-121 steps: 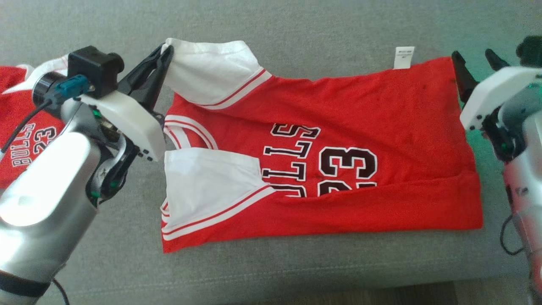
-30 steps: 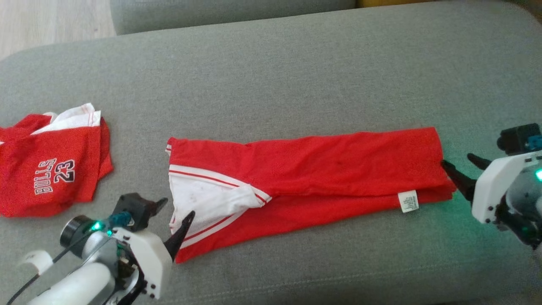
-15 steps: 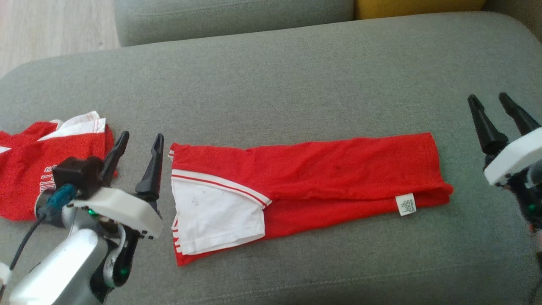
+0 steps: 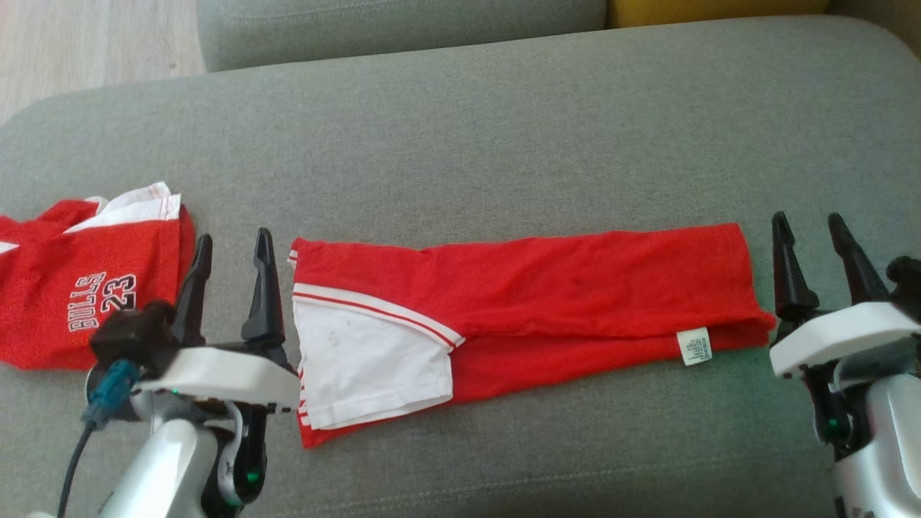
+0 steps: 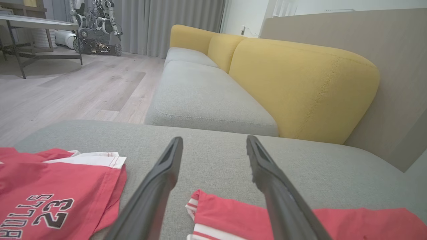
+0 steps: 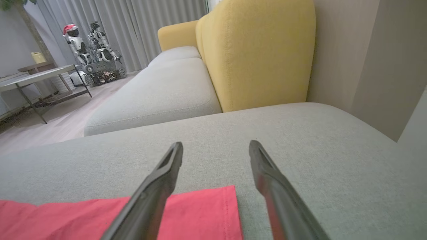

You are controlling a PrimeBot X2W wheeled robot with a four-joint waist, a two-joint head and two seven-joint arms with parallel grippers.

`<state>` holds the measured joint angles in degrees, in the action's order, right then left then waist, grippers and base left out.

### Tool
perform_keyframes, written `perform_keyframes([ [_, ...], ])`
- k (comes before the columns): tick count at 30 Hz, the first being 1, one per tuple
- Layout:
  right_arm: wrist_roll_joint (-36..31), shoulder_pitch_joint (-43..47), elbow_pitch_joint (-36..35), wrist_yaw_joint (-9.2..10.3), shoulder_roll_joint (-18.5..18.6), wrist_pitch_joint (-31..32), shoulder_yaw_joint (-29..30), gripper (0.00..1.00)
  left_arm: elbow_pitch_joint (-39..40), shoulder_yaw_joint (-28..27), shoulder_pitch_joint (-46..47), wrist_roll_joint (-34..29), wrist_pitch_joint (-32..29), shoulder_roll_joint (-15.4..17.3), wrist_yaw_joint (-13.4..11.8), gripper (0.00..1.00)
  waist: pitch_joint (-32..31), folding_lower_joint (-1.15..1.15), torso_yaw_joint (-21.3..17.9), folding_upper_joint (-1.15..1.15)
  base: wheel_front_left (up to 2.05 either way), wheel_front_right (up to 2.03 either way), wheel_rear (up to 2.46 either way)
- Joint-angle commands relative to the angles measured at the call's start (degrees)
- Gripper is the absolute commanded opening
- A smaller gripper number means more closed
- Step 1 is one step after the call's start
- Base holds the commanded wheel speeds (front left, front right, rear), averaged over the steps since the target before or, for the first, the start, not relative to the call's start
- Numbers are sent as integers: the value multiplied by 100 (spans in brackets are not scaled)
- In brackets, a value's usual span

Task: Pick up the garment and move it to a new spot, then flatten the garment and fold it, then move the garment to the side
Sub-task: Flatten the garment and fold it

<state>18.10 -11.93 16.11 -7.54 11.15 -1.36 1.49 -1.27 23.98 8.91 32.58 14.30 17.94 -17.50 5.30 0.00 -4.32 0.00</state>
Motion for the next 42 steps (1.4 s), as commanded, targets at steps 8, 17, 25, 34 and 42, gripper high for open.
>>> perform_keyframes([
  [8,4,-224,407,5,-483,419,433,100,-192,-688,162,-667,69,-306,599,100,183,0,73,0,0,0,0],
  [17,-467,-641,1257,5,-665,657,898,100,-368,-920,288,-981,69,-560,966,100,505,0,192,0,0,0,0],
  [25,-403,-1006,1758,5,-616,1025,800,100,-403,-1125,464,-1169,70,-628,1161,100,839,0,264,0,0,0,0],
  [34,1,-1124,1960,5,-458,1437,496,0,-421,-1456,626,-1290,70,-584,1240,100,916,0,263,0,0,0,0],
  [42,-281,-1279,1955,5,-74,1016,989,0,-443,-1590,551,-1379,70,-689,1311,100,780,0,219,0,0,0,0],
])
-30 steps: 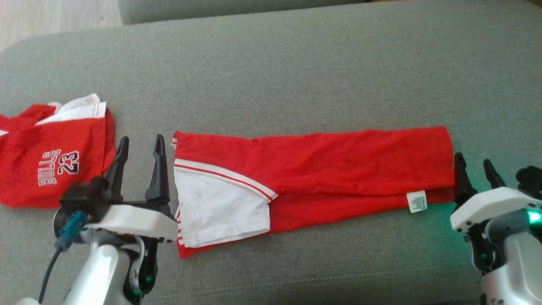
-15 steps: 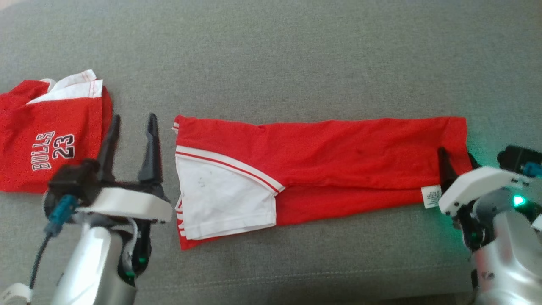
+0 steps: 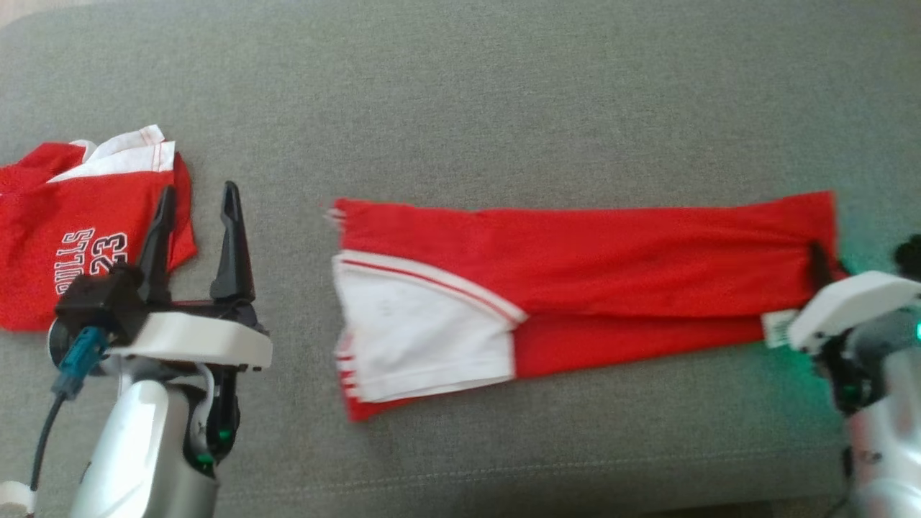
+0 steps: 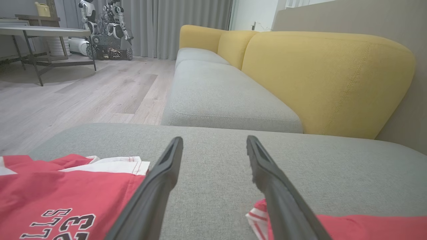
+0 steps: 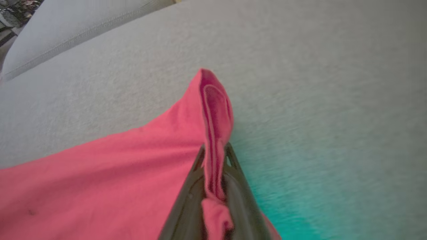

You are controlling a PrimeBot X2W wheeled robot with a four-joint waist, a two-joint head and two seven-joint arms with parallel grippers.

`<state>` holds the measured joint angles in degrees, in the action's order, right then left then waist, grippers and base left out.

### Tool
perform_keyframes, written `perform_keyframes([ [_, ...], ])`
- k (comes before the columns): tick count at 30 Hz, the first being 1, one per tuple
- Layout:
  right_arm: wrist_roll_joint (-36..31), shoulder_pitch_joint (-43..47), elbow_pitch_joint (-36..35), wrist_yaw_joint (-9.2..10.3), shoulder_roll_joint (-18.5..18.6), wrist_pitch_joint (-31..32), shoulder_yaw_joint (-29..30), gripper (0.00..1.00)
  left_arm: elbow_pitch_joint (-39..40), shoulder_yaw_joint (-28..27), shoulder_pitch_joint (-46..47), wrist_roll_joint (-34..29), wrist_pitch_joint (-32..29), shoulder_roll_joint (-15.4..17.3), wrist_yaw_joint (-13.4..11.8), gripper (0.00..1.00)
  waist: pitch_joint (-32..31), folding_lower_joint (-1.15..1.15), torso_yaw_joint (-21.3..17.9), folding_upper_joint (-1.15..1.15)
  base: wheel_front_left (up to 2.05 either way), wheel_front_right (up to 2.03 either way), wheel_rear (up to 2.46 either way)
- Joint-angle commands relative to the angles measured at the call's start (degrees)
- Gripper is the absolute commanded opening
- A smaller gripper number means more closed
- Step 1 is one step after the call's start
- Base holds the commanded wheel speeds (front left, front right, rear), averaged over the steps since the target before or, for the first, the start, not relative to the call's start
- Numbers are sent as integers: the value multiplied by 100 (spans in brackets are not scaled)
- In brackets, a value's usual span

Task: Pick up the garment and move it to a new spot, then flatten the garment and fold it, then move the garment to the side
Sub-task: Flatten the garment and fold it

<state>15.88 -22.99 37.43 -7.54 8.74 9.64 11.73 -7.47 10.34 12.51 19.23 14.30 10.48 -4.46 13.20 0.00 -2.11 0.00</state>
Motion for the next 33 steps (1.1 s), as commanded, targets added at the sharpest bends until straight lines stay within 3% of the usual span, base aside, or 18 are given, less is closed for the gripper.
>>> perform_keyframes([
  [1,-173,-213,-179,5,218,-156,68,0,174,-226,177,-58,70,34,18,100,-24,0,-3,0,0,0,0],
  [5,-842,-437,-161,5,374,-456,764,0,142,-236,137,-110,70,-33,63,100,-88,0,-2,0,0,0,0],
  [9,-1553,-640,-153,5,270,-625,1292,0,95,-265,108,-145,70,-97,109,100,-185,0,14,0,0,0,0],
  [16,-1700,-622,-202,5,-163,-490,776,0,121,-431,-65,-176,70,-282,154,100,-514,0,-54,0,0,0,0],
  [21,-1210,-420,-657,5,-436,-188,52,0,101,-508,-211,-229,70,-417,211,100,-792,0,-128,0,0,0,0],
  [26,-81,-134,-1551,5,-575,320,-1073,0,93,-613,-298,-271,70,-524,238,100,-920,0,-183,0,0,0,0],
  [33,1676,357,-2510,5,-584,545,-2694,0,43,-657,-337,-328,70,-628,332,100,-924,0,-141,0,0,0,0],
])
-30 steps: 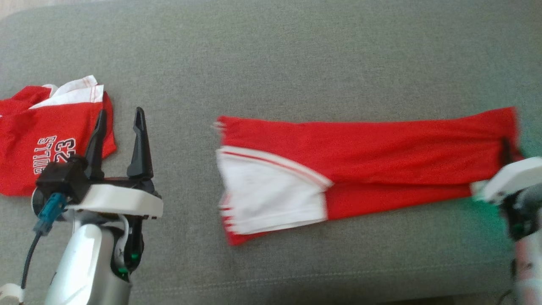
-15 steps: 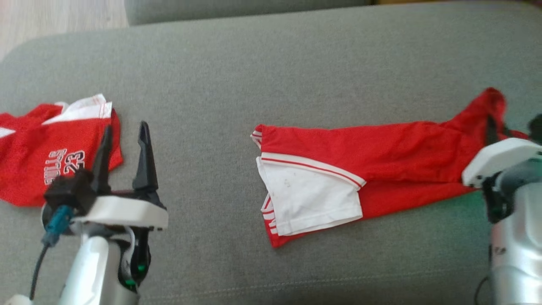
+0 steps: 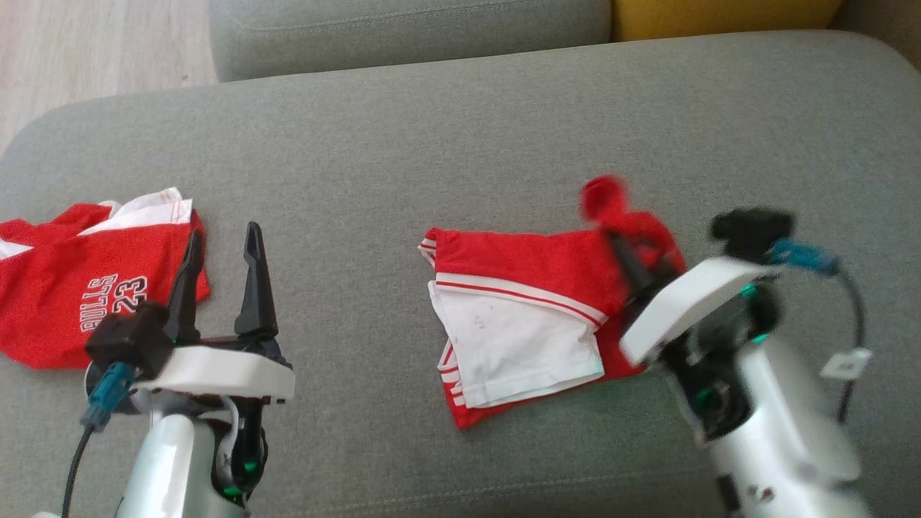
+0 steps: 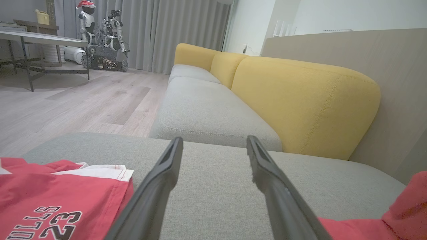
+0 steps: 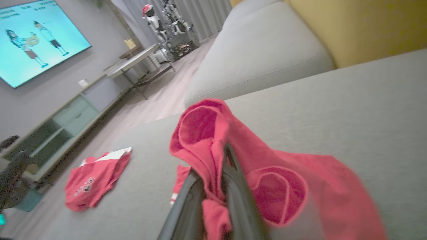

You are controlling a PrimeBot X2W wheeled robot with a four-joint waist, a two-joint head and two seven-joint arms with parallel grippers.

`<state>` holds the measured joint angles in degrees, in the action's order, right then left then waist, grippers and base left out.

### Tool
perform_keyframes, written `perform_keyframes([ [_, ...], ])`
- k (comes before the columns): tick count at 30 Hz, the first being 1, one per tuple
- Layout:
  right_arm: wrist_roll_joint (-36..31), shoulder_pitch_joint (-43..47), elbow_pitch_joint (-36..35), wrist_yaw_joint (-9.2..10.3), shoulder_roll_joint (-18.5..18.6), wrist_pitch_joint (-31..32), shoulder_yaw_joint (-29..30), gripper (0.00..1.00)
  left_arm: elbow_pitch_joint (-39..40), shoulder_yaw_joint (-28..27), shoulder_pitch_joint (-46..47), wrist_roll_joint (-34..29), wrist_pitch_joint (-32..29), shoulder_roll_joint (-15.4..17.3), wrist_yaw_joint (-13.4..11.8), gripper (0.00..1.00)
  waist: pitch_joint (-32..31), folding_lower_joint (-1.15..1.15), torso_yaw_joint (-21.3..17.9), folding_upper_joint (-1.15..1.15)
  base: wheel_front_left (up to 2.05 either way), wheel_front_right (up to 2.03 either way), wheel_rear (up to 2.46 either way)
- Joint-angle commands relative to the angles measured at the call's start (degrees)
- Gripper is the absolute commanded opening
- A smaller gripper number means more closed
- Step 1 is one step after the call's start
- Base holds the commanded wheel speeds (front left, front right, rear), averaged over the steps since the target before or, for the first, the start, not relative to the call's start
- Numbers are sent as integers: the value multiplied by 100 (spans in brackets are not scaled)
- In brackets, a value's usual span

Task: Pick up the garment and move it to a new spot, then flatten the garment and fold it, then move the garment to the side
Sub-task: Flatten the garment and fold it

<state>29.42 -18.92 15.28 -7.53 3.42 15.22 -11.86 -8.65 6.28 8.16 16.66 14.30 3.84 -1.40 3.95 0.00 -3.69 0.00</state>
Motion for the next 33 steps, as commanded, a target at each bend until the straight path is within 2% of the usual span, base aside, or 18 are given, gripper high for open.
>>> perform_keyframes([
  [1,323,-51,-295,4,-53,-13,-335,0,161,-251,97,-71,70,36,26,100,1,0,16,0,0,0,0],
  [6,1051,2,-139,4,-53,-382,-1130,0,117,-229,92,-100,70,-20,75,100,14,0,118,0,0,0,0],
  [16,2015,-622,1291,4,-54,-1718,-2173,0,53,-220,141,-72,70,-77,139,100,198,0,422,0,0,0,0],
  [17,2073,-700,1445,4,-54,-1846,-2262,37,44,-220,138,-69,70,-80,142,100,212,0,443,0,0,0,0],
  [18,2198,-759,1579,4,-54,-1959,-2342,100,33,-218,136,-66,70,-82,148,100,224,0,465,0,0,0,0],
  [22,2653,-991,1873,4,-54,-2136,-2807,100,9,-247,131,-56,70,-89,147,100,241,0,476,0,0,0,0],
  [26,2892,-1256,2016,4,-54,-2303,-2990,100,-12,-283,104,-60,70,-92,135,100,188,0,403,0,0,0,0],
  [30,2839,-1575,2208,4,-54,-2470,-2816,100,-2,-302,67,-42,70,-94,117,100,85,0,269,0,0,0,0],
  [33,2368,-1866,2473,4,-54,-2551,-2527,100,19,-287,33,-29,70,-95,92,100,18,0,165,0,0,0,0],
])
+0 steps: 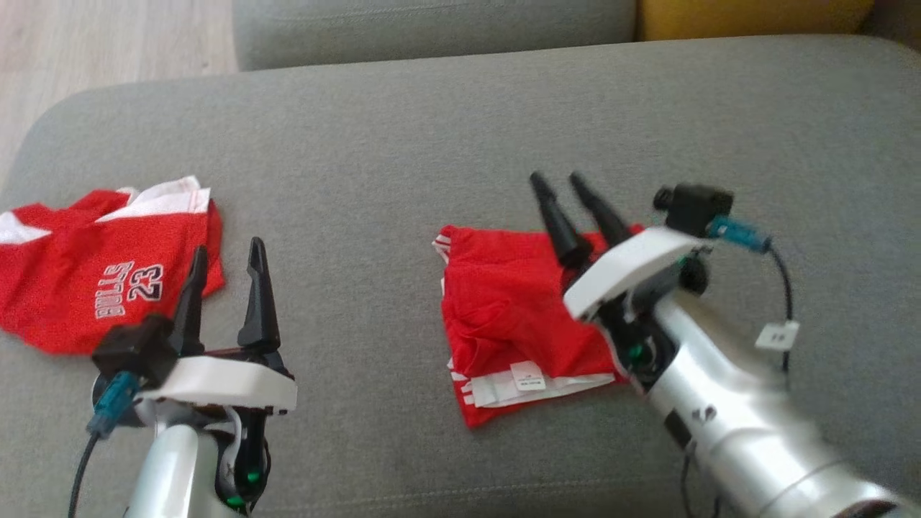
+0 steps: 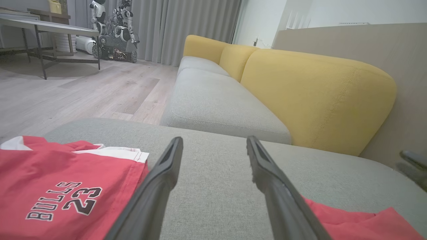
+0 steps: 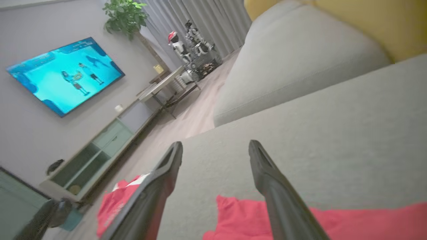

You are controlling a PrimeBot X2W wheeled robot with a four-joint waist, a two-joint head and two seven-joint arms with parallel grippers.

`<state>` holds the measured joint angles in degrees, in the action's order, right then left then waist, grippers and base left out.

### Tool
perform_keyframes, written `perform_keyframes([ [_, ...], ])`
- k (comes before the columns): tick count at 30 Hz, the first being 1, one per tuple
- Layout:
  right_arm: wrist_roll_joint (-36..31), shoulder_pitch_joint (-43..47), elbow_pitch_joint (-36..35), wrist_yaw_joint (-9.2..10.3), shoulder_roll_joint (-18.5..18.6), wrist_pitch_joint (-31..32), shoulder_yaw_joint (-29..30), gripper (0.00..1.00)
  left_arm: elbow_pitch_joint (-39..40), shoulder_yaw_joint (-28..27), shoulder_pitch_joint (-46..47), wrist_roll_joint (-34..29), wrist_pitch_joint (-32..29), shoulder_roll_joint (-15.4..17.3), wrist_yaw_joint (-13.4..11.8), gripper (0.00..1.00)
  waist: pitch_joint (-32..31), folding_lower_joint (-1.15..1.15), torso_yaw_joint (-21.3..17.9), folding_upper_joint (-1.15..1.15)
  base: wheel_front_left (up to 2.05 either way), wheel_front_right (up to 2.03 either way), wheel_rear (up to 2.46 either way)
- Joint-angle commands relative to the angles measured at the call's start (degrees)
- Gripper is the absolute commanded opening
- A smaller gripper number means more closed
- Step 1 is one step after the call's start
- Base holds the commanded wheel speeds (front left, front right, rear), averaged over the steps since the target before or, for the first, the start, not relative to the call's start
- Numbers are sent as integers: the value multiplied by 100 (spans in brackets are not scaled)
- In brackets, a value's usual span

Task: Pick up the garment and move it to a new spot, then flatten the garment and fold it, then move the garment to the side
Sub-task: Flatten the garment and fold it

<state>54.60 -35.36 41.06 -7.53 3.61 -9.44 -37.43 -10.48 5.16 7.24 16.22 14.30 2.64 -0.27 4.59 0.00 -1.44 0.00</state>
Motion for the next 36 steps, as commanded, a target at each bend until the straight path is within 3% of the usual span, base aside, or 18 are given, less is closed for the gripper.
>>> perform_keyframes([
  [1,-391,-314,2,4,-73,-104,166,100,210,-174,117,17,70,25,-30,100,-64,0,-91,0,0,0,0],
  [8,-1930,-418,271,4,168,-66,1266,100,270,-142,76,20,70,24,-61,100,-96,0,-242,0,0,0,0],
  [20,-3818,1130,-1112,4,653,-199,2696,100,269,-77,59,-70,70,24,9,100,-24,0,-269,0,0,0,0],
  [26,-4713,1901,-1838,4,400,-304,3586,100,246,-110,-118,-169,70,24,0,100,-87,0,-269,0,0,0,0],
  [36,-5147,2323,-2552,4,100,-19,3901,100,421,-73,-229,-152,70,24,-88,100,-146,0,-262,0,0,0,0],
])
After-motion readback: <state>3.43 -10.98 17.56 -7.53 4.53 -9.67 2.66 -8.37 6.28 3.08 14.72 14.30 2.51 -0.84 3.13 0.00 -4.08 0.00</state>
